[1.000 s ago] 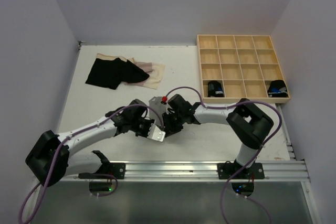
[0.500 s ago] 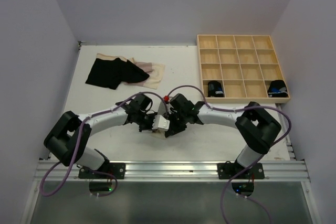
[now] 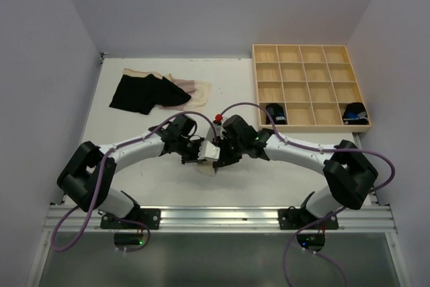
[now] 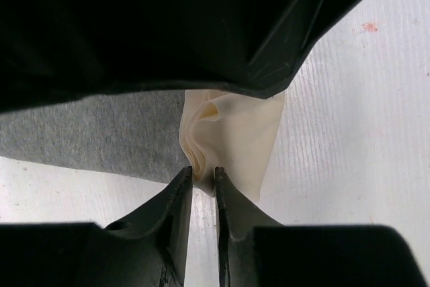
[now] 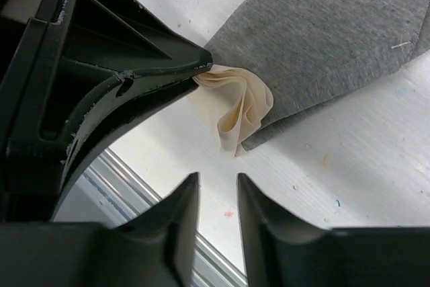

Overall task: Roll the underwear
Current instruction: Fold the underwear, then roll the underwear

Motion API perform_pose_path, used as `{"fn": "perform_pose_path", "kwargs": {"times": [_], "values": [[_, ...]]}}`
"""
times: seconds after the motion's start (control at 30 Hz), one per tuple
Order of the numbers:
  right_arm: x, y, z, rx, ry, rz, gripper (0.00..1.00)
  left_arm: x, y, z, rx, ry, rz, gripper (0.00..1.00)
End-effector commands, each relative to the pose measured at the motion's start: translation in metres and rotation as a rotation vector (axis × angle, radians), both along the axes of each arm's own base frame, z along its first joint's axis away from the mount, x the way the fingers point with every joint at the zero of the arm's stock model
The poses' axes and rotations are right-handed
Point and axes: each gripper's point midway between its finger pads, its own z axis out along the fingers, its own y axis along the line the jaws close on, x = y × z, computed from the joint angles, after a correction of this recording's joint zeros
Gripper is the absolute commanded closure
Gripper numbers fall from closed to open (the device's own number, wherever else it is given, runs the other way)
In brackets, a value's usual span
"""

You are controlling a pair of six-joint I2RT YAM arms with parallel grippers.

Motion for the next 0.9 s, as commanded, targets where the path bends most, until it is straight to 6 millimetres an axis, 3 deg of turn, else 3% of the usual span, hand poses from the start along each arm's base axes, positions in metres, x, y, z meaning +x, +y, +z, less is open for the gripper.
{"fn": "perform_pose_path", "kwargs": {"times": [0.0,0.27,0.4,0.57,0.7,0.87], "values": [[0.009,0.009,-0.008,0.017,0.007,-0.057,0.71,0.011,-0.010,0.009,-0.042,-0.013,0.020,0.75],[0.015,0.028,-0.028,0.079,0.045,-0.104,0.73,0.021,-0.010,0.016,-0.059,-0.035,0.112,0.67],[0.015,0.013,-0.052,-0.009,0.075,-0.143,0.76,0.024,-0.007,0.028,-0.073,-0.069,0.136,0.65],[0.013,-0.008,-0.060,-0.048,0.093,-0.200,0.82,0.015,0.011,0.046,-0.084,-0.203,0.056,0.63],[0.011,-0.011,-0.062,-0.053,0.096,-0.196,0.84,-0.008,0.022,0.030,-0.076,-0.241,-0.050,0.60],[0.010,-0.003,-0.067,-0.043,0.117,-0.172,0.84,-0.019,0.014,0.019,-0.060,-0.332,-0.163,0.56]]}}
